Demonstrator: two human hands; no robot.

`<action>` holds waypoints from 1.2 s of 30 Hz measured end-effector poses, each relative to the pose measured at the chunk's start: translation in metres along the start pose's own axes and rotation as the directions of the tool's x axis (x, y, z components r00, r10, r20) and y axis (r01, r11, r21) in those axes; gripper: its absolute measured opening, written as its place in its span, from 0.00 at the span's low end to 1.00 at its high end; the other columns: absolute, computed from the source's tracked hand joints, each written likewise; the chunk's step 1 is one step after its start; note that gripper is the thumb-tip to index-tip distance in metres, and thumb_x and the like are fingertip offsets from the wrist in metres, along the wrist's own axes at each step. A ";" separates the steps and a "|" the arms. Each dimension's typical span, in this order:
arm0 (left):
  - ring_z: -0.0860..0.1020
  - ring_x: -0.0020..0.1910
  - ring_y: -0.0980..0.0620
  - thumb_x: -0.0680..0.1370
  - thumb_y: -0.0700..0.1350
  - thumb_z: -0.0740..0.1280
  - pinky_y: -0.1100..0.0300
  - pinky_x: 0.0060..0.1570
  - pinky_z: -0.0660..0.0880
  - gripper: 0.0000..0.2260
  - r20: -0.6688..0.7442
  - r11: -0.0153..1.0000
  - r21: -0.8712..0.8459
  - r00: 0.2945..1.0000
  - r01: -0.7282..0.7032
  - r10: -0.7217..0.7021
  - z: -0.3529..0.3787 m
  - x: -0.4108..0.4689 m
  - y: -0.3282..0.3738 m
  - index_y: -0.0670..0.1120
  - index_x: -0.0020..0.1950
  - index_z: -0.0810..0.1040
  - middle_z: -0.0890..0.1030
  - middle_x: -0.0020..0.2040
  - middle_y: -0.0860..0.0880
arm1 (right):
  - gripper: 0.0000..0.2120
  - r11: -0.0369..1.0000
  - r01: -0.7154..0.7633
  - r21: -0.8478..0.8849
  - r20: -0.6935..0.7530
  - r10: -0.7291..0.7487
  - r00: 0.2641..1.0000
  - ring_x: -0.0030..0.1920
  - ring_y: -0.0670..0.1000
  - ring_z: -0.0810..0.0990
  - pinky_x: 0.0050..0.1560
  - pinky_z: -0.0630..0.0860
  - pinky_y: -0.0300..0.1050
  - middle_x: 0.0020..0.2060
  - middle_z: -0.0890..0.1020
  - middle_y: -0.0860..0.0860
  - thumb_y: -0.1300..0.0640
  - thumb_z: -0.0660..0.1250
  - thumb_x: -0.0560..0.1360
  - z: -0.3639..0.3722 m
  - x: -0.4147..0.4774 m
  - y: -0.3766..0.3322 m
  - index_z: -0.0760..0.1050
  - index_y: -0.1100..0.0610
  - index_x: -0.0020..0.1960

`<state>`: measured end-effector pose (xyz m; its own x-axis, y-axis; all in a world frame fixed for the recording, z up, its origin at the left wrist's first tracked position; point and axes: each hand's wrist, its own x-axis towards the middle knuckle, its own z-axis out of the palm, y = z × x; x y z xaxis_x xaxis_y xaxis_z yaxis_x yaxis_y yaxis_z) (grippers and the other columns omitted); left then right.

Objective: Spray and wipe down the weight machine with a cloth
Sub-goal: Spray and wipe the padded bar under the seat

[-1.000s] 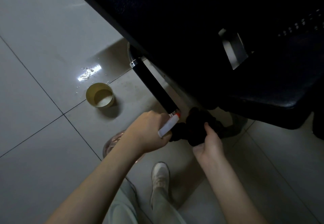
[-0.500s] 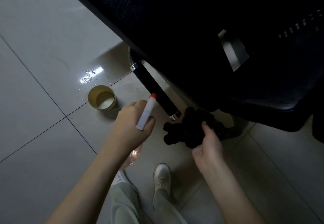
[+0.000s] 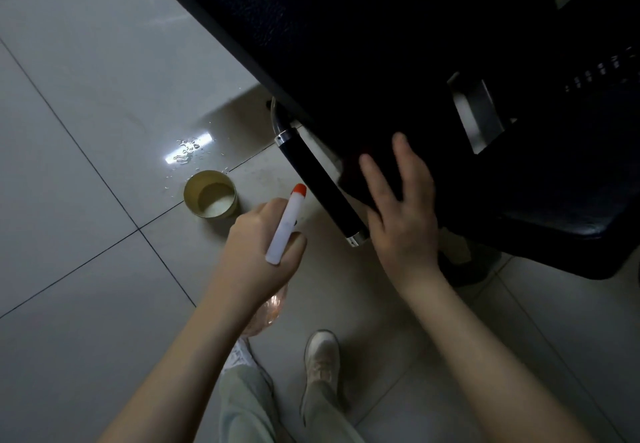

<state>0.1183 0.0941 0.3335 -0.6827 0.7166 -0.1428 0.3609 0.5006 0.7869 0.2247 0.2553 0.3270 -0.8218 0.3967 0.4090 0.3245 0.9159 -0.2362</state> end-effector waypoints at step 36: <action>0.79 0.40 0.46 0.71 0.57 0.54 0.45 0.42 0.78 0.24 0.047 0.997 -0.015 0.996 -0.078 0.078 -0.009 -0.012 0.004 0.41 0.53 0.77 0.80 0.43 0.45 | 0.15 0.796 0.587 -0.147 0.389 -0.499 0.775 0.59 0.60 0.74 0.56 0.72 0.56 0.58 0.80 0.57 0.67 0.56 0.76 -0.031 -0.038 0.073 0.79 0.62 0.56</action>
<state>0.1229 0.0832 0.3440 -0.6218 0.7757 -0.1085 0.4032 0.4358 0.8046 0.2943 0.3085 0.3220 -0.9805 -0.1733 0.0922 -0.1545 0.9711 0.1818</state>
